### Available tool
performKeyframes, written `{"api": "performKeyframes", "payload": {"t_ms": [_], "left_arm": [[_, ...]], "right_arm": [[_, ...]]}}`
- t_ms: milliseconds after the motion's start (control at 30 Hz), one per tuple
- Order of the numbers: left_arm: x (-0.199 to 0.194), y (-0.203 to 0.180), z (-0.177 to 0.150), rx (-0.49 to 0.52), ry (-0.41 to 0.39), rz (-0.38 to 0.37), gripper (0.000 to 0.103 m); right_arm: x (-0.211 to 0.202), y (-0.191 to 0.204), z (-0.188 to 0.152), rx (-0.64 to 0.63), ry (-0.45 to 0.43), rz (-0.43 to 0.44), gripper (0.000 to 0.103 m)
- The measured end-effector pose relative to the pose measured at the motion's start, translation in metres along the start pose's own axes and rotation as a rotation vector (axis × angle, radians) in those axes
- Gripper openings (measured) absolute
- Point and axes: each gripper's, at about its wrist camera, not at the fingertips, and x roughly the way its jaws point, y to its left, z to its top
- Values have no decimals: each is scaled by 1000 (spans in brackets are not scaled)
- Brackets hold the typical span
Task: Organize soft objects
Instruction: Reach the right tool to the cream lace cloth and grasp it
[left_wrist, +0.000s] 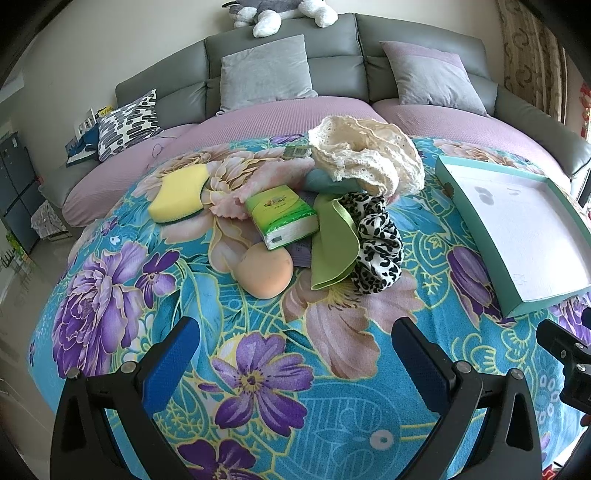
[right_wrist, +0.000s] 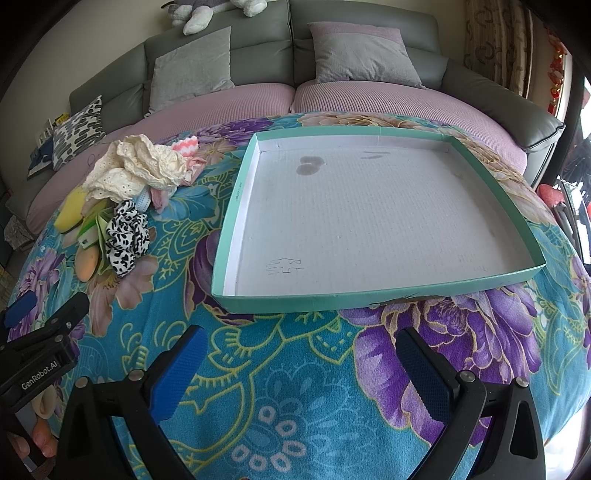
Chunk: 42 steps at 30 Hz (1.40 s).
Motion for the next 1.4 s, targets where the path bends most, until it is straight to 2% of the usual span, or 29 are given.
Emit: {"api": "performKeyframes", "payload": {"t_ms": [567, 667, 767, 967, 1067, 1167, 1300, 1400], "left_arm": [[-1, 2, 2, -4, -8, -20, 103], [-8, 8, 16, -8, -49, -10, 103], [-16, 20, 46, -43, -117, -13, 103], [-19, 30, 93, -116, -180, 39, 103], [-14, 32, 107, -166, -159, 28, 103], [-4, 34, 112, -225, -119, 23, 103], [9, 41, 108, -301, -84, 107, 103], [18, 50, 107, -369, -61, 127, 103]], "right_arm": [[-5, -1, 2, -7, -13, 5, 103], [-18, -5, 14, -10, -66, -1, 103], [-30, -8, 29, 10, -132, 11, 103], [-42, -6, 73, 67, -246, 129, 103], [-39, 3, 87, 66, -260, 155, 103], [-27, 16, 95, 24, -221, 178, 103], [-12, 37, 99, -26, -195, 175, 103], [-10, 51, 106, -76, -202, 173, 103]]}}
